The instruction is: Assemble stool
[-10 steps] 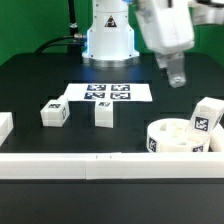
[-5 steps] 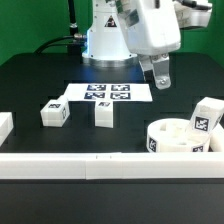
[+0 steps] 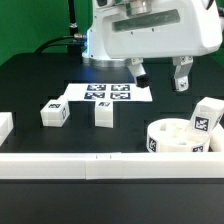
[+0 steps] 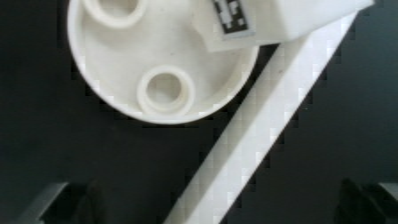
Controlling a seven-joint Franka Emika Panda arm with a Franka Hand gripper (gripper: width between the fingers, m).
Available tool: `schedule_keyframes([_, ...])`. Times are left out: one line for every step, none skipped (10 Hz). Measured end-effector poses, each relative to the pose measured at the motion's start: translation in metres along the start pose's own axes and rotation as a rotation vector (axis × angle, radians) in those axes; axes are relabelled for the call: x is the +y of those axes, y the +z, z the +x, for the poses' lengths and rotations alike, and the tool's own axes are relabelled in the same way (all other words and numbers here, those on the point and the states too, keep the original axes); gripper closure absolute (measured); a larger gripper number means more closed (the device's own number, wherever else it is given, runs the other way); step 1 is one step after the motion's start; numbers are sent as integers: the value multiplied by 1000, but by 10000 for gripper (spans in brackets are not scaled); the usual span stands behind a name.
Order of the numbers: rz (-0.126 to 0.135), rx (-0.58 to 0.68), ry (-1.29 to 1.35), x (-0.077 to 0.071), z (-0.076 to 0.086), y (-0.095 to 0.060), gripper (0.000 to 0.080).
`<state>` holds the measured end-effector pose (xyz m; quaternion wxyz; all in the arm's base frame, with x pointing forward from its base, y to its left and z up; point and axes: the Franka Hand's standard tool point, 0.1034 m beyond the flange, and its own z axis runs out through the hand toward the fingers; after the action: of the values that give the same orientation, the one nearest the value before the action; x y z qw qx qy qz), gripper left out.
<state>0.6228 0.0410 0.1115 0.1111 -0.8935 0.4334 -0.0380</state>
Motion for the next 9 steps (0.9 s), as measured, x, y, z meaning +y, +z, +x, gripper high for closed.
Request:
schedule_keyframes([0,0,-62,0,0,0,150])
schedule_keyframes([0,0,-129,0,0,0,150])
schedule_keyframes([-5,1,-192,0,0,1,150])
schedule_keyframes([-41,11,-389,-3,1,2,150])
schedule_keyframes([-58,10,-520,0,4,3,150])
schedule_keyframes([-65,7,-613,5,6,4,150])
schedule_keyframes([-74,10,-731,14,8,6,150])
schedule_keyframes([-79,11,-786,22,10,8,150])
schedule_keyframes([-78,12,-824,19,10,8,150])
